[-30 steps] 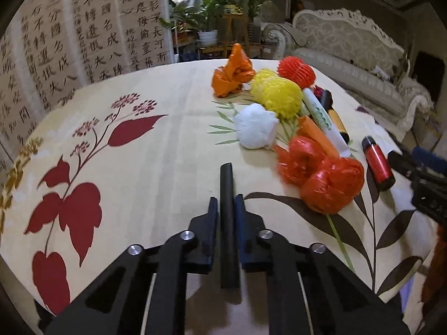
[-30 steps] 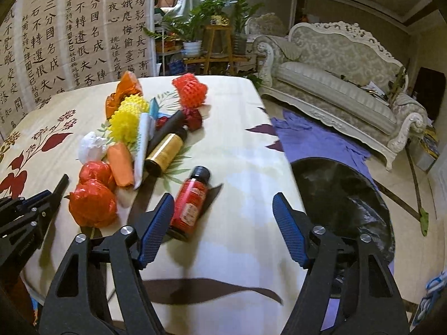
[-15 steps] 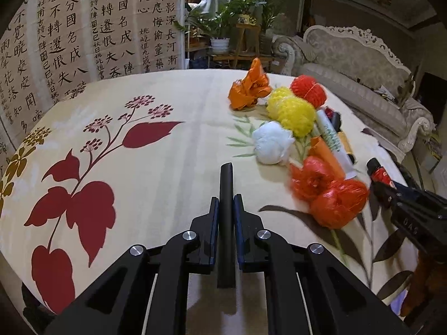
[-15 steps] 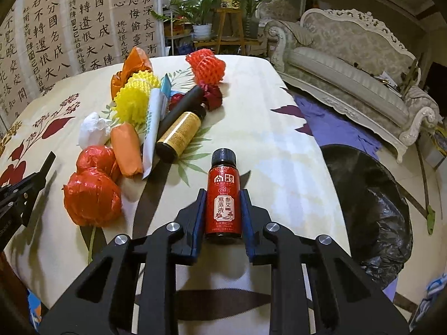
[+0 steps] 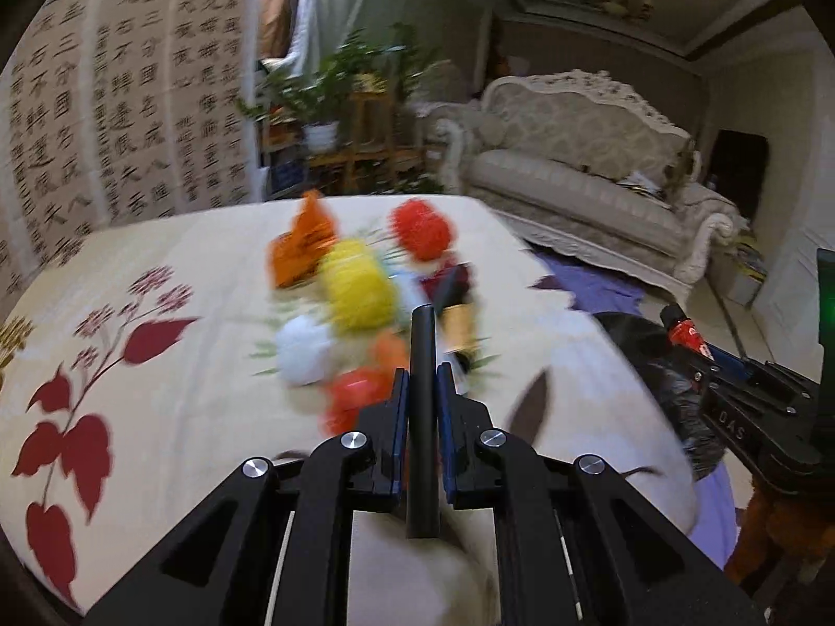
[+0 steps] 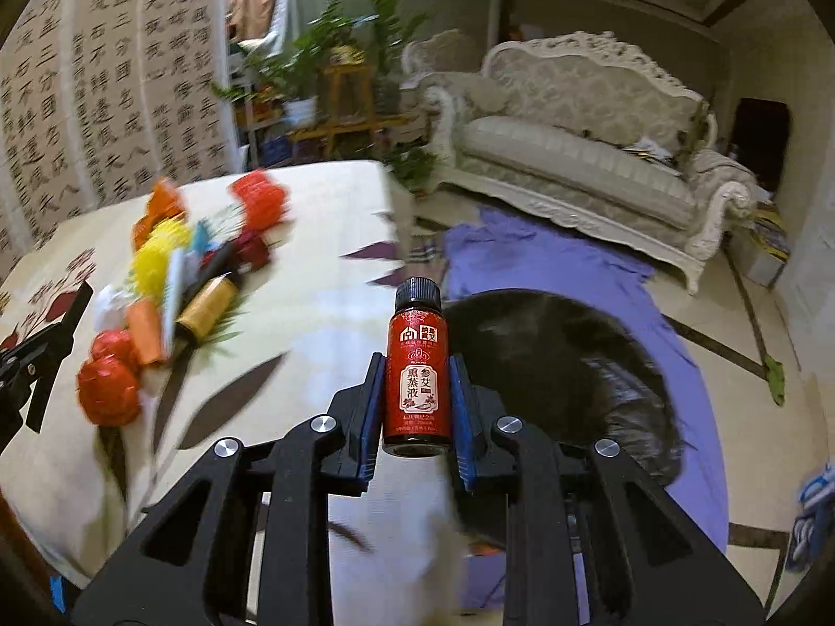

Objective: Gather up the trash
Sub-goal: 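Carry the red bottle over the black bin and open the right gripper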

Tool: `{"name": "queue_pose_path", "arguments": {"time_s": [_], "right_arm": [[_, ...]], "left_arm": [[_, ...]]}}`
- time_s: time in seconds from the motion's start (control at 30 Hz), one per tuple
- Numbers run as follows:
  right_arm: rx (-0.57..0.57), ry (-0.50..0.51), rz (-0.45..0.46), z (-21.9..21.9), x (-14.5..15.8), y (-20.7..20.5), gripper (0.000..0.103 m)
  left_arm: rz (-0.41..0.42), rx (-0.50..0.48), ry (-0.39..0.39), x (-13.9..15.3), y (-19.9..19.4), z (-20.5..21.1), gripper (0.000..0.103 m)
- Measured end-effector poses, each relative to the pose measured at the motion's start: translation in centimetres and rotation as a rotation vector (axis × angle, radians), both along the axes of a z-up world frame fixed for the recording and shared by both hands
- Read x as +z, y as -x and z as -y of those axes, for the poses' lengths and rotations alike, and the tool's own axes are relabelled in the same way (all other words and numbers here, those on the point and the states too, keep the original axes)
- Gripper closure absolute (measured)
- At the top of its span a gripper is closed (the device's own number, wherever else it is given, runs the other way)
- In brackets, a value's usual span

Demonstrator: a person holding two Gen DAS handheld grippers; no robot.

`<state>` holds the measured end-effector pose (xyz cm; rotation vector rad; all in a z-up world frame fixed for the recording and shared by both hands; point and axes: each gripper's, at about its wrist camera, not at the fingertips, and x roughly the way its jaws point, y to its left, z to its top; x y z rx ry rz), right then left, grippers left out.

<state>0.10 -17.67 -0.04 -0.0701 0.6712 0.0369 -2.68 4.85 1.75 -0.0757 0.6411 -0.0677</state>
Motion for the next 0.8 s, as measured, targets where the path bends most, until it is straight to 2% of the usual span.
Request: {"name": "queue_pose_path", "arguments": {"time_s": [0.4, 0.8], "right_arm": [[-0.065, -0.035, 0.041, 6.3, -0.8, -1.5, 0.08], [-0.109, -0.07, 0.022, 10.4, -2.3, -3.9, 0.08]], "left_arm": [[0.049, -0.162, -0.048, -0.1, -3.8, 9.9, 0.091], [-0.02, -0.2, -0.073, -1.9, -8.1, 15.0, 0.091]]}}
